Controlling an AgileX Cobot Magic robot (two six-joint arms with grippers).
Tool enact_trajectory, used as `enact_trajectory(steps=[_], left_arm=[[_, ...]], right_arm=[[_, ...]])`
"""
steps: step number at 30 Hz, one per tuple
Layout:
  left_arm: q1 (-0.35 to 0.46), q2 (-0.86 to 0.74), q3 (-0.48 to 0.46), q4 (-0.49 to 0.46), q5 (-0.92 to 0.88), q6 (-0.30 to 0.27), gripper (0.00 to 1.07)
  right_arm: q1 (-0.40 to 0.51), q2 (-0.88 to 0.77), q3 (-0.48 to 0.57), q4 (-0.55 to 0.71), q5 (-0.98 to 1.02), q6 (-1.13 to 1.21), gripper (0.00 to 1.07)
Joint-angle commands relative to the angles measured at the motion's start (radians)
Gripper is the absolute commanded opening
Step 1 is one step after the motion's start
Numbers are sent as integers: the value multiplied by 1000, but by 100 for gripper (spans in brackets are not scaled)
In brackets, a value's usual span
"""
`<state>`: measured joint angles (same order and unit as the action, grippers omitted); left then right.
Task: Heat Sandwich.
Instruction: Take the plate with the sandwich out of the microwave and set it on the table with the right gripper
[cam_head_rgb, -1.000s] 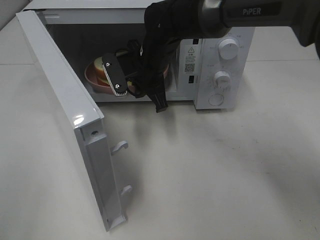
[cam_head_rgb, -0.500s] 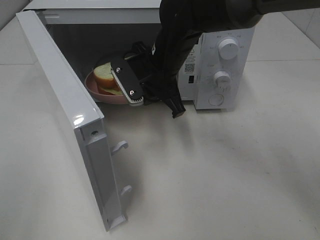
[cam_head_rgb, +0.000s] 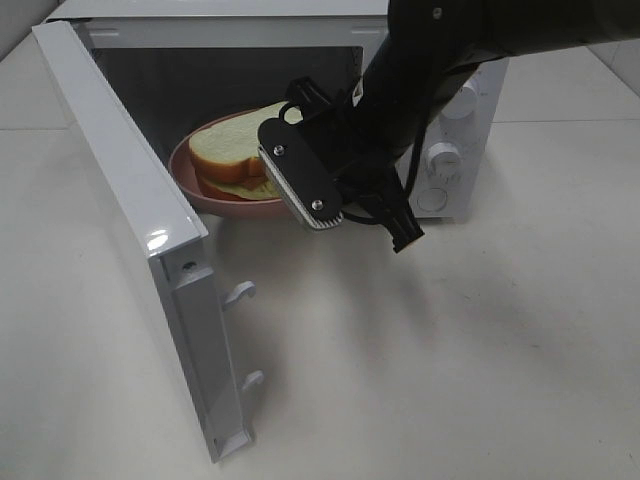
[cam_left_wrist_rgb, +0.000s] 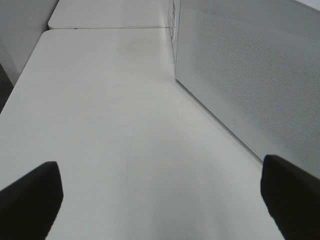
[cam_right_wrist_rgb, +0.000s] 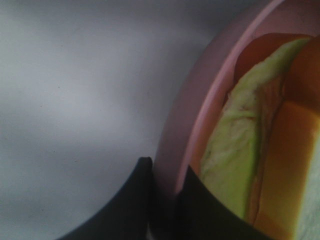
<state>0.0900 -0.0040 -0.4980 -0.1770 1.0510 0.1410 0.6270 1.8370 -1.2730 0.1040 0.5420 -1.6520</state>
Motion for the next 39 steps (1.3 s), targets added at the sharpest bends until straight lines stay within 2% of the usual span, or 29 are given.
enact_trajectory(steps=[1, 15, 28, 39], left_arm=[[-5, -24, 2, -6, -13, -1, 101], [-5, -24, 2, -6, -13, -1, 101], [-5, -24, 2, -6, -13, -1, 101], [-5, -24, 2, -6, -13, -1, 101]], right_arm=[[4, -87, 79, 32, -63, -51, 0], [4, -286, 277, 32, -60, -53, 0], [4, -462, 418, 25, -44, -47, 0], [4, -674, 572, -86, 7, 69, 0]])
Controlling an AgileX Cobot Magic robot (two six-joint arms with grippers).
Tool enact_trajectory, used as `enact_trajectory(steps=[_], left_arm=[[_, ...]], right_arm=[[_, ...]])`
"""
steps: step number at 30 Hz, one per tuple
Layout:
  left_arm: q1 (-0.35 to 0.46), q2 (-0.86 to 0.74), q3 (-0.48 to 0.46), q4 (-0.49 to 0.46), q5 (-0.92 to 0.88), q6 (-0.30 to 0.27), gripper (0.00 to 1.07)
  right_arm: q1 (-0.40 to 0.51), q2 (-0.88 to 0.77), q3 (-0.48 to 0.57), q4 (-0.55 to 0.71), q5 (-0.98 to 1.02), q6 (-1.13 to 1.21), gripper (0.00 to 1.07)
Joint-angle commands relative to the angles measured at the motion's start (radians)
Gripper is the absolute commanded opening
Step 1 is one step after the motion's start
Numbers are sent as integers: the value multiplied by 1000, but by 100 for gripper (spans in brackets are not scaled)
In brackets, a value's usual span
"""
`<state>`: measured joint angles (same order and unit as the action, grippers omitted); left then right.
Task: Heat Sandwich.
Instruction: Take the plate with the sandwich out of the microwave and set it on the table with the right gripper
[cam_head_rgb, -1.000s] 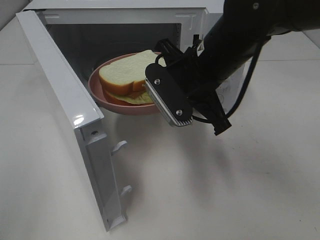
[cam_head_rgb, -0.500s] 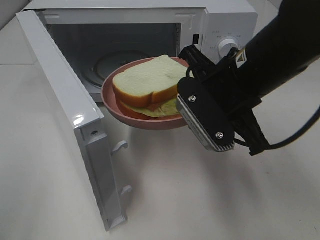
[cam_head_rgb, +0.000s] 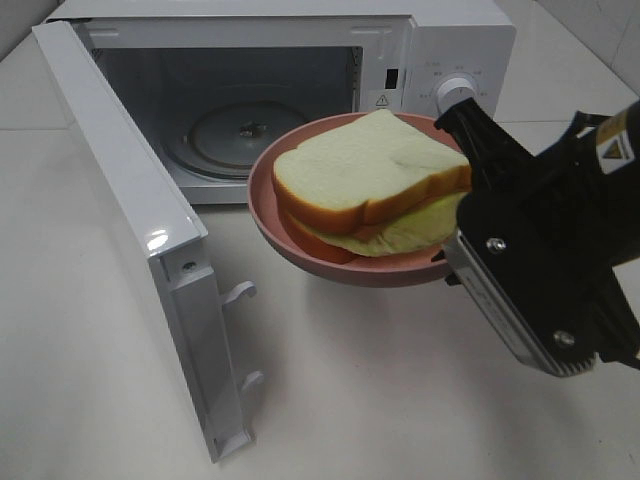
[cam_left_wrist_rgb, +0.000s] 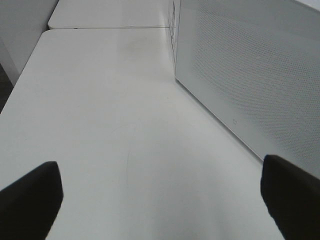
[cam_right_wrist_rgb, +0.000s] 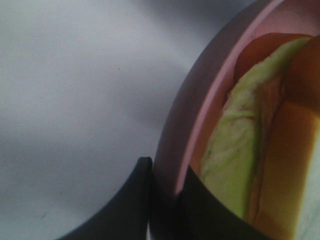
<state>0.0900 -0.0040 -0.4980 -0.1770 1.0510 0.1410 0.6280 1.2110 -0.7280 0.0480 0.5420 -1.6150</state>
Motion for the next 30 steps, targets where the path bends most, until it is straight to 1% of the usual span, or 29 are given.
enact_trajectory(steps=[1, 3, 4, 9, 16, 21, 24, 25, 26, 28, 29, 30], left_arm=[[-5, -24, 2, -6, -13, -1, 101], [-5, -24, 2, -6, -13, -1, 101], [-5, -24, 2, -6, -13, -1, 101], [-5, -24, 2, -6, -13, -1, 101], [-5, -24, 2, -6, -13, -1, 101], [-5, -24, 2, -6, -13, -1, 101], [-5, -24, 2, -6, -13, -1, 101], [-5, -24, 2, -6, -13, -1, 101], [-5, -24, 2, -6, -13, -1, 101], [-5, -24, 2, -6, -13, -1, 101], [-5, -24, 2, -6, -13, -1, 101], [-5, -24, 2, -6, -13, -1, 101]], right_arm=[[3, -67, 42, -41, 10, 42, 0], [3, -82, 54, -48, 12, 51, 0], [3, -120, 79, -48, 21, 67, 0], [3, -200, 124, -48, 40, 97, 0], [3, -273, 148, -74, 92, 149, 0], [3, -313, 148, -132, 125, 223, 0], [3, -318, 148, -207, 144, 325, 0], [3, -318, 148, -249, 151, 387, 0], [3, -318, 148, -249, 151, 387, 0], [3, -318, 148, -277, 153, 432, 0], [3, -318, 148, -313, 154, 486, 0], [3, -318, 148, -313, 154, 486, 0]])
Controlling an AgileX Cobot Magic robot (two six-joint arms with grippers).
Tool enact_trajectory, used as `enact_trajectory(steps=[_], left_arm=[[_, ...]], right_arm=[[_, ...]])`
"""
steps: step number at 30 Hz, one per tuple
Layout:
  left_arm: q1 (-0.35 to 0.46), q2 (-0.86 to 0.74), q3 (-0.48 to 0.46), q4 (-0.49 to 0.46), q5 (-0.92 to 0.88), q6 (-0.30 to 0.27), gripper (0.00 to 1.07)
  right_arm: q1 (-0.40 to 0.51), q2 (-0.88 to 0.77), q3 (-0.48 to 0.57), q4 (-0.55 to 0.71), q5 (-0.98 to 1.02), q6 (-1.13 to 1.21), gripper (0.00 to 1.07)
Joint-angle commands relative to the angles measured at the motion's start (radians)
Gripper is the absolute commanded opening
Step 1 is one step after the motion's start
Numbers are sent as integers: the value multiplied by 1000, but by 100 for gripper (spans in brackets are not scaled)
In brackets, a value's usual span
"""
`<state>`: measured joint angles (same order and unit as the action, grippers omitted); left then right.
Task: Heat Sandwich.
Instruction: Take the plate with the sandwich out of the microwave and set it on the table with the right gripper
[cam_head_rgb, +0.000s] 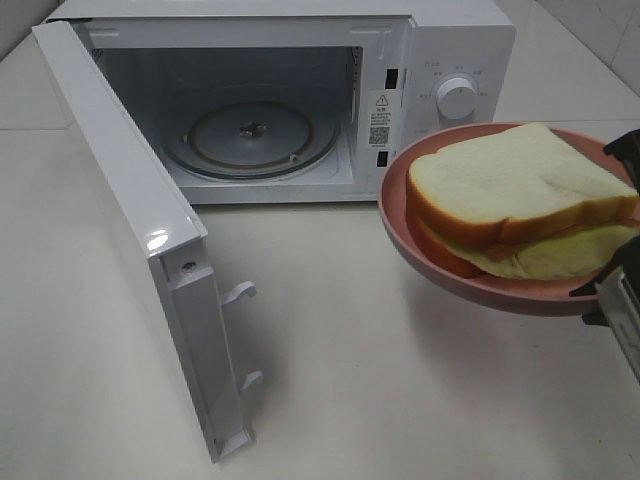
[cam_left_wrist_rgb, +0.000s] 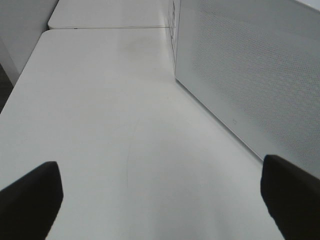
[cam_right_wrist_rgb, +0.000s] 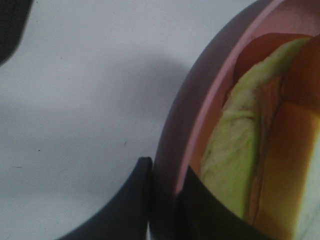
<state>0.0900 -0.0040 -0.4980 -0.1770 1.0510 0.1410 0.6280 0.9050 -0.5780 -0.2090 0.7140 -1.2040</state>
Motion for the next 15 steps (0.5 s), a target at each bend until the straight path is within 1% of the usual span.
enact_trajectory(steps=[1, 3, 4, 7, 8, 10, 12, 13, 15], left_arm=[[-5, -24, 2, -6, -13, -1, 101], [-5, -24, 2, -6, -13, -1, 101], [-5, -24, 2, -6, -13, -1, 101], [-5, -24, 2, -6, -13, -1, 101], [-5, -24, 2, -6, -13, -1, 101], [-5, -24, 2, -6, -13, -1, 101], [-5, -24, 2, -6, -13, -1, 101], [-5, -24, 2, -6, -13, -1, 101], [-5, -24, 2, -6, -13, -1, 101]], right_arm=[[3, -12, -2, -74, -17, 103, 0], [3, -12, -2, -113, -14, 183, 0], [3, -12, -2, -113, -14, 183, 0], [3, -12, -2, -139, -14, 282, 0], [3, -12, -2, -159, -7, 356, 0], [3, -12, -2, -172, -3, 396, 0], [3, -12, -2, -206, 12, 475, 0], [3, -12, -2, -248, 31, 554, 0], [3, -12, -2, -265, 40, 585, 0]])
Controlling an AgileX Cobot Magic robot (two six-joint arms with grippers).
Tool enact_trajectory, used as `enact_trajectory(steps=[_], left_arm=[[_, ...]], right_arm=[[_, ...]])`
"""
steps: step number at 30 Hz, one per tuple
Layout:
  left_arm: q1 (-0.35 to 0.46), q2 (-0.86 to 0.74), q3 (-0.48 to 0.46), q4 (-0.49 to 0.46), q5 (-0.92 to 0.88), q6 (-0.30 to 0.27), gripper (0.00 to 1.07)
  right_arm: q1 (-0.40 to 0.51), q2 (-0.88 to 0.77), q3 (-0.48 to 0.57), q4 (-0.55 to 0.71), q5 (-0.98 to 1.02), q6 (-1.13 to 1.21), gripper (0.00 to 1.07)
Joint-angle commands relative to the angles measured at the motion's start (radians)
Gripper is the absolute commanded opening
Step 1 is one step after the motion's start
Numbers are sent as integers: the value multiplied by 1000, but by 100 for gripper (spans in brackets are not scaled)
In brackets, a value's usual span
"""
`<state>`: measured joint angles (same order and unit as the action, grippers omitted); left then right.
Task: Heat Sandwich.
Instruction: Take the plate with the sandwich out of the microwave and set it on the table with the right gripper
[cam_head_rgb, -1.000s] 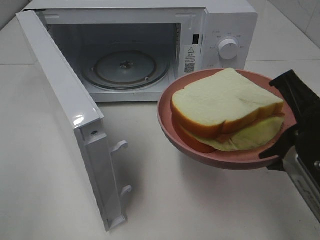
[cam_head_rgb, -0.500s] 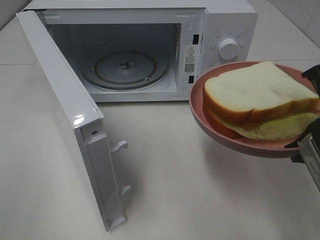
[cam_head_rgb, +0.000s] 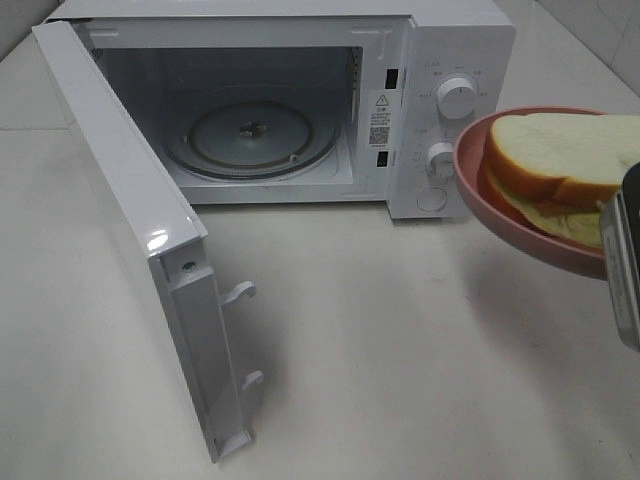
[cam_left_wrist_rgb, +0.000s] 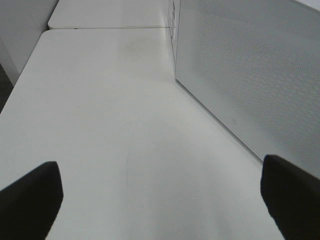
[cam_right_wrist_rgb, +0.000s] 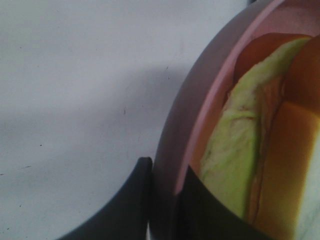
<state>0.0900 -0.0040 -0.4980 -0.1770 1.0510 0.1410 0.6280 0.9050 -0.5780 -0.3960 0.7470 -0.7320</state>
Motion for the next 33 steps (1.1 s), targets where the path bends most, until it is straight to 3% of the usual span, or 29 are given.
enact_trajectory(steps=[1, 17, 33], left_arm=[[-5, -24, 2, -6, -13, -1, 101], [-5, -24, 2, -6, -13, -1, 101], [-5, -24, 2, -6, -13, -1, 101]], right_arm=[[3, -12, -2, -99, 20, 149, 0], [3, -10, -2, -183, 227, 479, 1], [0, 66, -5, -277, 233, 723, 1]])
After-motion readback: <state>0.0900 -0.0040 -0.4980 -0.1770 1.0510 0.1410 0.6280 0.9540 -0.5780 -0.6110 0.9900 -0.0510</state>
